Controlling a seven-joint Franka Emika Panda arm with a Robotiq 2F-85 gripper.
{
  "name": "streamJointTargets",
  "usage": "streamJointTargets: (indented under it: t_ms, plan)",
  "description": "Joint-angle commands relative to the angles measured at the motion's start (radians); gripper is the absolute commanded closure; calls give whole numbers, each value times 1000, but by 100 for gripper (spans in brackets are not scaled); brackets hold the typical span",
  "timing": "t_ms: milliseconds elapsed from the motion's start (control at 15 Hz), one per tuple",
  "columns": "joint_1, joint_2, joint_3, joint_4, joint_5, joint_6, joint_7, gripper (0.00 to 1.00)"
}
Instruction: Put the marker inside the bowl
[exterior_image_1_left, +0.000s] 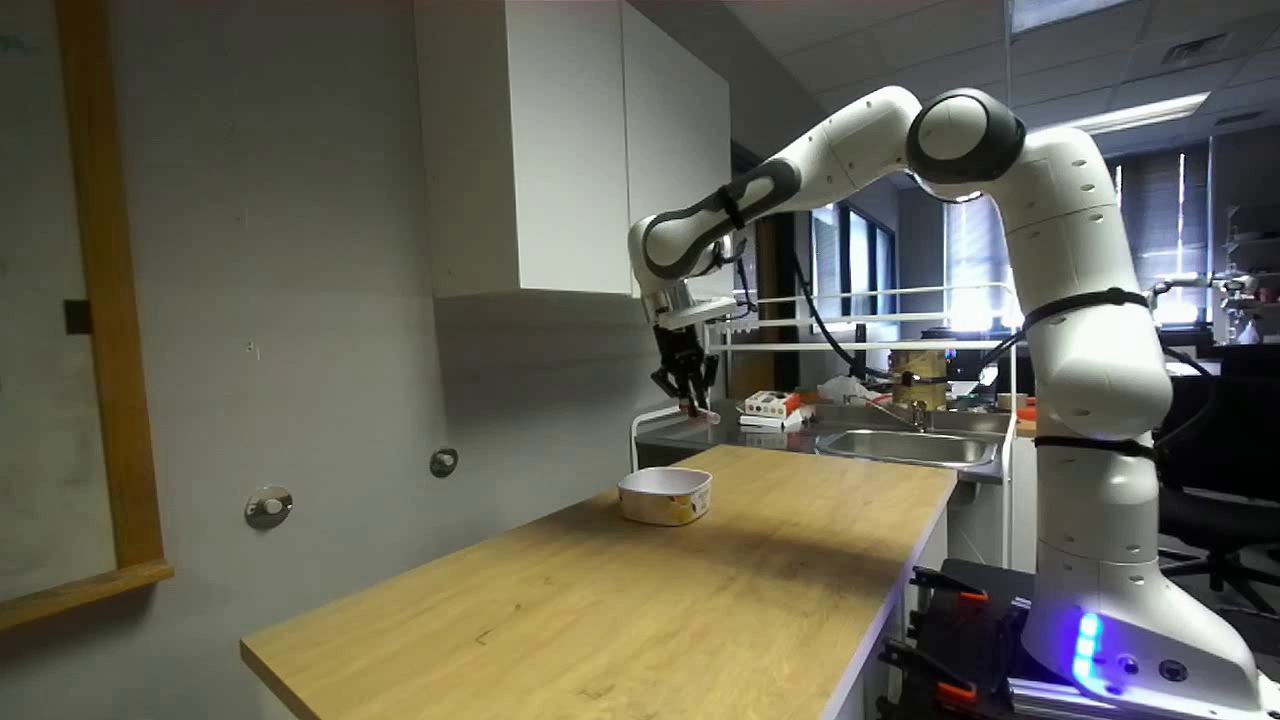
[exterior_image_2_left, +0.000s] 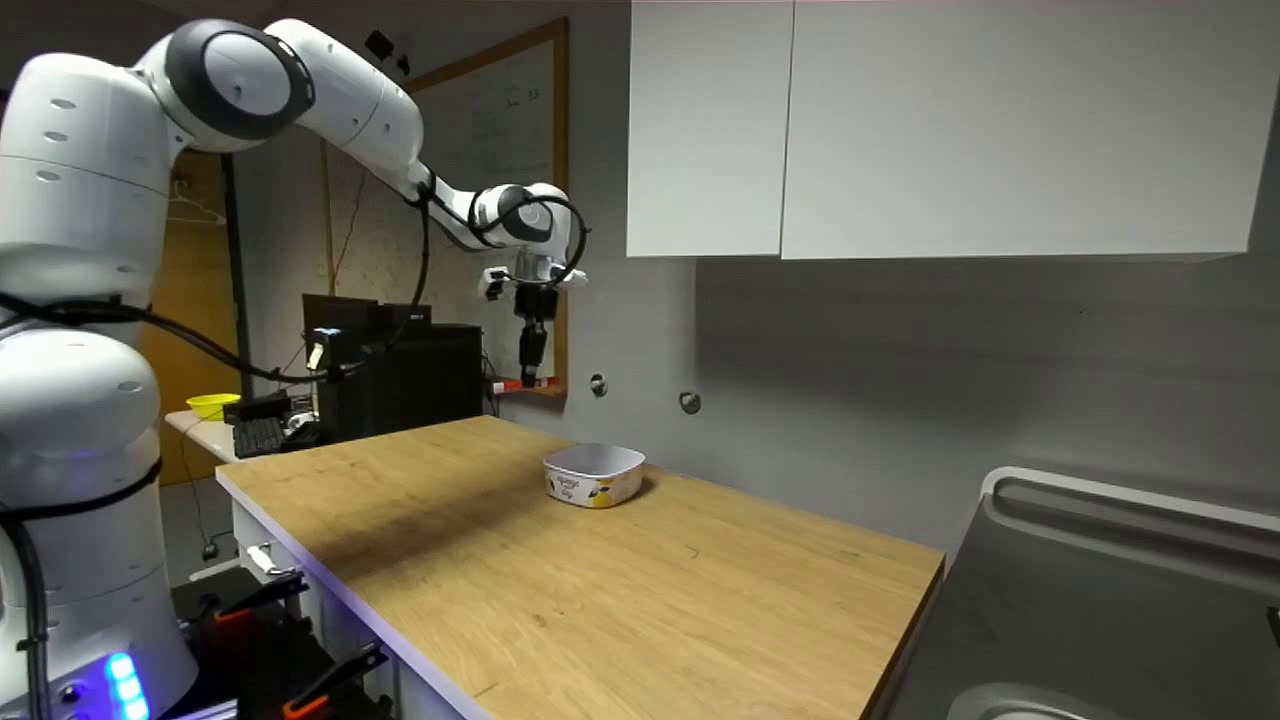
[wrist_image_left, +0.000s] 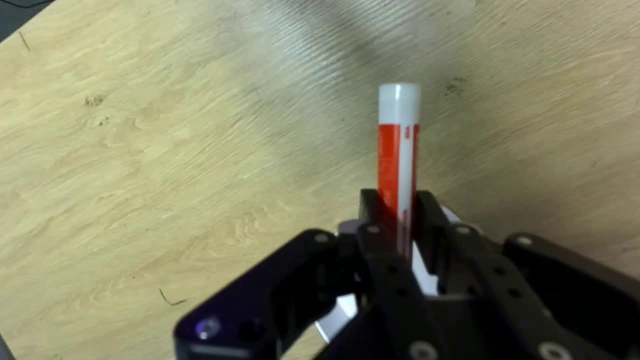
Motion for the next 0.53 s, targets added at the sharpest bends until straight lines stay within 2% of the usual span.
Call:
streamJointTargets:
  t_ms: [0,467]
  plan:
    - [2,155,-25,216,-31,-86,-66,95]
    - [-8,343,-67,432,-17,-137,-179,95]
